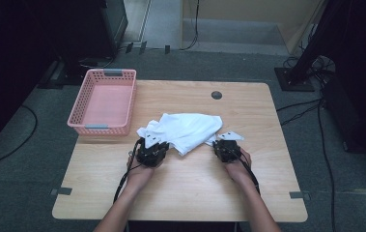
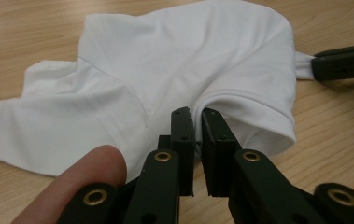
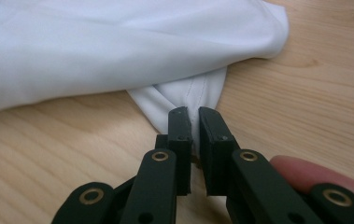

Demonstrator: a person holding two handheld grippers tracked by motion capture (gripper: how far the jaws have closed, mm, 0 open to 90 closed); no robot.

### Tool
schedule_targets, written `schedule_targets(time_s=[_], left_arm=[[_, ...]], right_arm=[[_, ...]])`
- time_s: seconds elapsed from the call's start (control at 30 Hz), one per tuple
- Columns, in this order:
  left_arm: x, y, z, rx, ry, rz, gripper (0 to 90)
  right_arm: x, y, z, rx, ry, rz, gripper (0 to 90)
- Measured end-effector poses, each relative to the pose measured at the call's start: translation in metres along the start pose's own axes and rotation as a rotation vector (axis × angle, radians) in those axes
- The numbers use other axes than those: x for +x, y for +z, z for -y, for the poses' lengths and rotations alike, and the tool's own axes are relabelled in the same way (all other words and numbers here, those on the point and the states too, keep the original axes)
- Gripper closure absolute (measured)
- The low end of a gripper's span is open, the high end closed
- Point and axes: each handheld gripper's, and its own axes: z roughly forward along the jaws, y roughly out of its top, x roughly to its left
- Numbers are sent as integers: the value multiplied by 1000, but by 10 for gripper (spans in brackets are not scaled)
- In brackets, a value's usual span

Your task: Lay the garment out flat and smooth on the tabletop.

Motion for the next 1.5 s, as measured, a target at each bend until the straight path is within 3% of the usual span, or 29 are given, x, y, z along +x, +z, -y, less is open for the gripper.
schedule_targets(time_s=[0.2, 0.33, 0.4, 0.5, 0.57, 0.6, 0.67, 0.7, 0.73, 0.8, 0.93, 0.97, 1.0, 1.1, 1.13, 1.17, 1.23, 1.27, 1.37, 1.47, 1.5], left_arm=[[2, -2, 0, -6, -6, 1, 858], [2, -2, -1, -9, -17, 6, 859], [1, -2, -2, -13, -17, 12, 858], [-1, -1, -3, -14, -16, 16, 858], [-3, 0, -4, -16, -18, 22, 858], [-4, 0, -5, -21, -23, 27, 858], [-7, 0, -8, -25, -23, 35, 858], [-7, 0, -8, -25, -23, 35, 858], [-10, -1, -10, -28, -19, 38, 858], [-11, -1, -11, -31, -16, 42, 858], [-13, -3, -13, -39, -18, 46, 859], [-13, -4, -14, -43, -18, 48, 859], [-13, -4, -14, -43, -18, 48, 859], [-13, -4, -14, -44, -23, 55, 858], [-13, -5, -14, -43, -22, 58, 859], [-14, -5, -14, -45, -22, 59, 858], [-15, -6, -15, -49, -25, 65, 859], [-15, -6, -15, -49, -25, 65, 859], [-17, -7, -15, -54, -25, 71, 858], [-17, -8, -16, -55, -27, 72, 859], [-15, -10, -16, -58, -24, 71, 859]], right_arm=[[-26, -17, 15, 1, -2, -28, 849], [-51, -25, 20, 3, 74, 59, 825], [-53, -30, 21, -23, 111, 87, 765], [-42, -38, 21, -65, 92, 74, 711], [-26, -47, 20, -107, 77, 32, 672], [-6, -53, 18, -127, 78, -22, 618], [14, -55, 18, -125, 80, -75, 552], [14, -55, 18, -125, 80, -75, 552], [34, -52, 18, -100, 76, -123, 519], [51, -47, 19, -81, 90, -157, 499], [72, -41, 17, -72, 103, -170, 463], [85, -37, 16, -69, 124, -165, 429], [85, -37, 16, -69, 124, -165, 429], [105, -34, 14, -59, 182, -179, 393], [113, -31, 13, -56, 199, -162, 378], [125, -26, 12, -60, 224, -114, 348], [133, -21, 10, -57, 248, -69, 343], [133, -21, 10, -57, 248, -69, 343], [144, -11, 6, -56, 274, 16, 353], [147, -3, 3, -70, 306, 114, 483], [143, -1, 3, -78, 324, 142, 649]])
